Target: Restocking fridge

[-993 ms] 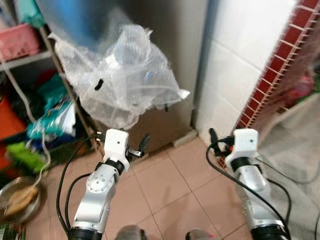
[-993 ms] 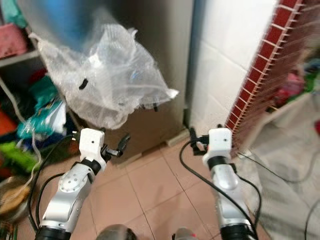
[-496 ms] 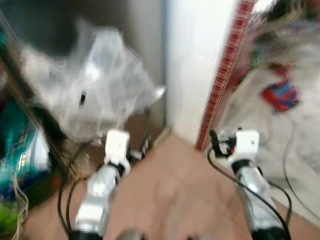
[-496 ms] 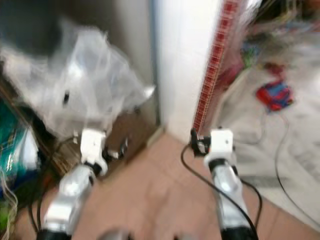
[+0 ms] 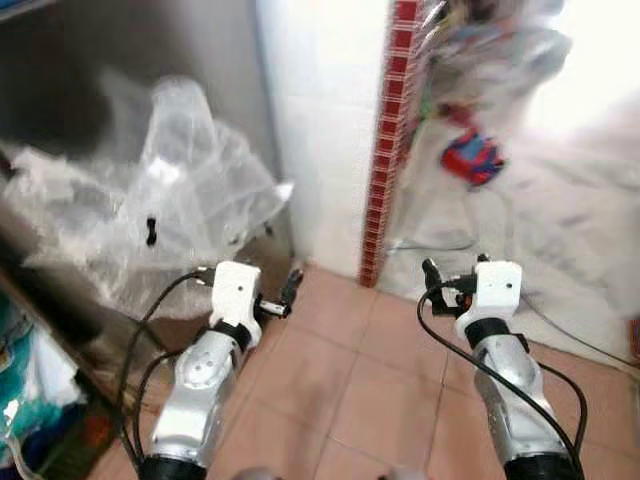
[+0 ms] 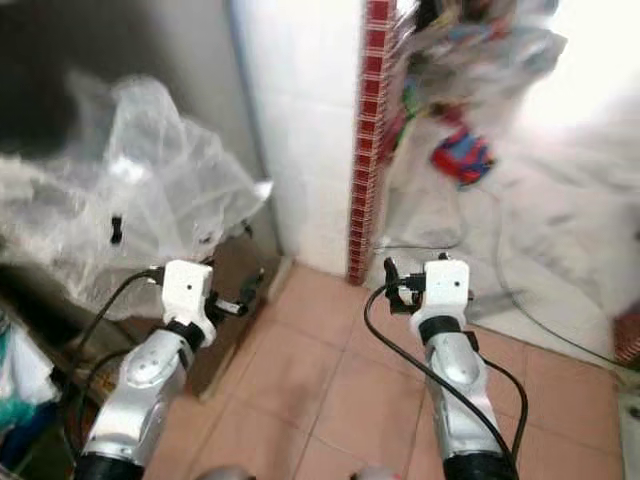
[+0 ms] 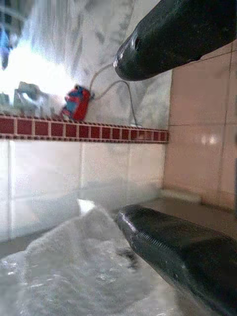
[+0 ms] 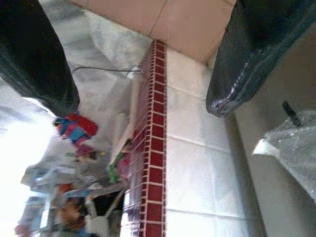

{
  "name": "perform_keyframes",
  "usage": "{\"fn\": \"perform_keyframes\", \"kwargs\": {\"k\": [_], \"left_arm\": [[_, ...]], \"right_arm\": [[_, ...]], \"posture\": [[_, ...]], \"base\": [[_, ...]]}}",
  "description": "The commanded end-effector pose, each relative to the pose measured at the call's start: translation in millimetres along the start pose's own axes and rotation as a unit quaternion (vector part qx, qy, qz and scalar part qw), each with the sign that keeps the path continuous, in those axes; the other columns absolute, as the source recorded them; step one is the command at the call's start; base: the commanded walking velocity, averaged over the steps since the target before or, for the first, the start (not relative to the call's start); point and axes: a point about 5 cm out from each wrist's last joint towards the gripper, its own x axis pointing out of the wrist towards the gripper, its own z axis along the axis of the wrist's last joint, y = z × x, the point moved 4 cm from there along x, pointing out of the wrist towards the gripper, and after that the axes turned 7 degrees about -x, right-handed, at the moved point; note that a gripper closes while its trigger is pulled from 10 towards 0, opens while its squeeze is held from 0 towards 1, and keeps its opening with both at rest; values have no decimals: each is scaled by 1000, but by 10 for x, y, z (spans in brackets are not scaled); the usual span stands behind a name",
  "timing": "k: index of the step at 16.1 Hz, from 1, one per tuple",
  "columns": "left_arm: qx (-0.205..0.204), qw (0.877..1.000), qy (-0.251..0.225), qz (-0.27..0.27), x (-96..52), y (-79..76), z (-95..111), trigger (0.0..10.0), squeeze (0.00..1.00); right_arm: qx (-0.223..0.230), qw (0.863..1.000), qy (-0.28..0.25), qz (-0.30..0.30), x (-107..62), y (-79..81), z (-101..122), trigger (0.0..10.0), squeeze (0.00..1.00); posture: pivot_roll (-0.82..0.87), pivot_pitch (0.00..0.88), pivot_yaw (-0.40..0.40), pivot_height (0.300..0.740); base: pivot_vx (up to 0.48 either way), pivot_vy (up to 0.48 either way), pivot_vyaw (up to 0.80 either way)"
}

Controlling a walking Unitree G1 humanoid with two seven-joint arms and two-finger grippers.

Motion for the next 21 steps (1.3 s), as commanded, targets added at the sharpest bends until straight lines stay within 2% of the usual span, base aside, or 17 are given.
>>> {"fn": "perform_keyframes", "kwargs": {"k": [1,14,21], "left_arm": [[7,1000,1,7,-15,68,1,10000,0],[-11,1000,-7,-16,-26,-10,26,10000,0],[-15,1000,-19,-8,-2,2,72,10000,0]], "right_arm": [[6,1000,-15,10,28,81,79,10000,0],[-9,999,-26,22,35,144,120,10000,0],[-15,999,-29,26,48,151,124,10000,0]], "posture": [[2,41,58,740],[7,42,57,740],[6,33,53,740]], "base": [[454,0,-800],[473,0,-800],[0,0,-800]]}}
